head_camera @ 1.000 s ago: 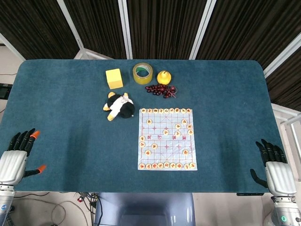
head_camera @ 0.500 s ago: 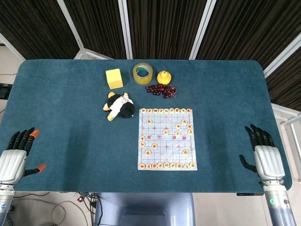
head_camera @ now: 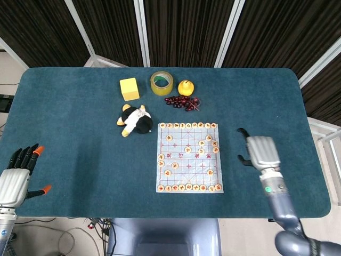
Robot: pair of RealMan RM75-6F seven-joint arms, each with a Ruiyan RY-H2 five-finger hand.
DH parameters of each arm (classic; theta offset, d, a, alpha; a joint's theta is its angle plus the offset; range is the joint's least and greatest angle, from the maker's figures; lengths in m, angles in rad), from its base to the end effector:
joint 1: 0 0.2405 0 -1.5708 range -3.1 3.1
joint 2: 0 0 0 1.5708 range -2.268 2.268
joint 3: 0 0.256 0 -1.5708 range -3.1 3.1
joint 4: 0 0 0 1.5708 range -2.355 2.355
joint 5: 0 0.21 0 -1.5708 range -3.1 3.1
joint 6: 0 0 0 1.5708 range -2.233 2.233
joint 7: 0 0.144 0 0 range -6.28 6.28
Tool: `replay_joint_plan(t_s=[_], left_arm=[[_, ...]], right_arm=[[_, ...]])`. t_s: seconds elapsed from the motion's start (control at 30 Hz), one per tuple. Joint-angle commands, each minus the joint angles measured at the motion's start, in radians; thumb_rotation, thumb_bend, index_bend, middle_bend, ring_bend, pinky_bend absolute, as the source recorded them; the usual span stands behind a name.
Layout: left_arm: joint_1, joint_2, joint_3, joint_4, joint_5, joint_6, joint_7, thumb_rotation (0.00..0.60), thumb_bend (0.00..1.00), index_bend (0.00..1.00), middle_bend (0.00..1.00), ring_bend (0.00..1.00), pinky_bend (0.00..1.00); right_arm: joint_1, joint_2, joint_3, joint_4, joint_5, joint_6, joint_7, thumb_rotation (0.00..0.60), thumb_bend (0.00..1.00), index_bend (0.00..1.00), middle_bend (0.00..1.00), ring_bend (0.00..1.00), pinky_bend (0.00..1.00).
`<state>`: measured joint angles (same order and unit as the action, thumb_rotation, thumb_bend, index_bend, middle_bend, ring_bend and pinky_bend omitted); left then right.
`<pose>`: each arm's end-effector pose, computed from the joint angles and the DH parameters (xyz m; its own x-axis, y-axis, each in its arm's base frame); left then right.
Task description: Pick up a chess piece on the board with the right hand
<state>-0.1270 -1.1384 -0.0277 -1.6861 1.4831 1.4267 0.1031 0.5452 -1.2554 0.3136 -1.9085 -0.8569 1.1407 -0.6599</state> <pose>-0.2932 0.1869 0.1361 0.4066 0.0730 0.9107 0.9136 -0.0441 -0.4043 -0.1703 -0.3155 0.0902 0.4407 -0.1822 0.8790 -0.8976 -0.0856 0.4323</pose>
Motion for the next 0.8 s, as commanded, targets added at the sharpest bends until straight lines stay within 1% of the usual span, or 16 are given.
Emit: replay_joint_plan(t_s=[0.03,0.1,0.17,0.23,0.33,0.53,0.7,0.8], left_arm=[[-0.001,0.0,-0.002,-0.001,-0.004,-0.002,-0.004,0.6,0.0,0.0,0.0,0.0,0.0],[-0.003,0.001,-0.003,-0.001,-0.006,-0.005,-0.007,0.6,0.0,0.0,0.0,0.0,0.0],[-0.003,0.002,-0.003,-0.001,-0.007,-0.006,-0.008,0.6,0.0,0.0,0.0,0.0,0.0],[-0.004,0.003,-0.003,-0.001,-0.008,-0.008,-0.012,0.6,0.0,0.0,0.0,0.0,0.0],[-0.004,0.006,-0.002,-0.002,-0.008,-0.01,-0.019,0.6,0.0,0.0,0.0,0.0,0.0],[-0.006,0.008,-0.003,-0.004,-0.013,-0.016,-0.028,0.6,0.0,0.0,0.0,0.0,0.0],[-0.008,0.009,-0.004,-0.006,-0.019,-0.021,-0.033,0.6,0.0,0.0,0.0,0.0,0.0],[-0.008,0.01,-0.004,-0.007,-0.021,-0.023,-0.034,0.6,0.0,0.0,0.0,0.0,0.0]], right_arm=[[0.149,-0.181,-0.009,0.114,0.135,-0.043,-0.146,0.6,0.34,0.23,0.9,0.94,0.8],[0.194,-0.255,-0.006,0.172,0.183,-0.029,-0.176,0.6,0.33,0.26,0.9,0.94,0.8],[0.209,-0.283,-0.005,0.191,0.2,-0.018,-0.183,0.6,0.33,0.28,0.9,0.95,0.8],[0.236,-0.334,-0.008,0.221,0.23,-0.011,-0.194,0.6,0.33,0.3,0.91,0.95,0.8],[0.27,-0.397,-0.011,0.276,0.255,0.002,-0.209,0.6,0.33,0.3,0.91,0.95,0.8],[0.306,-0.469,-0.006,0.362,0.286,0.007,-0.197,0.6,0.33,0.31,0.91,0.95,0.8],[0.318,-0.492,-0.005,0.406,0.289,0.001,-0.177,0.6,0.33,0.37,0.92,0.96,0.8],[0.321,-0.5,-0.001,0.423,0.297,-0.002,-0.165,0.6,0.33,0.39,0.92,0.96,0.8]])
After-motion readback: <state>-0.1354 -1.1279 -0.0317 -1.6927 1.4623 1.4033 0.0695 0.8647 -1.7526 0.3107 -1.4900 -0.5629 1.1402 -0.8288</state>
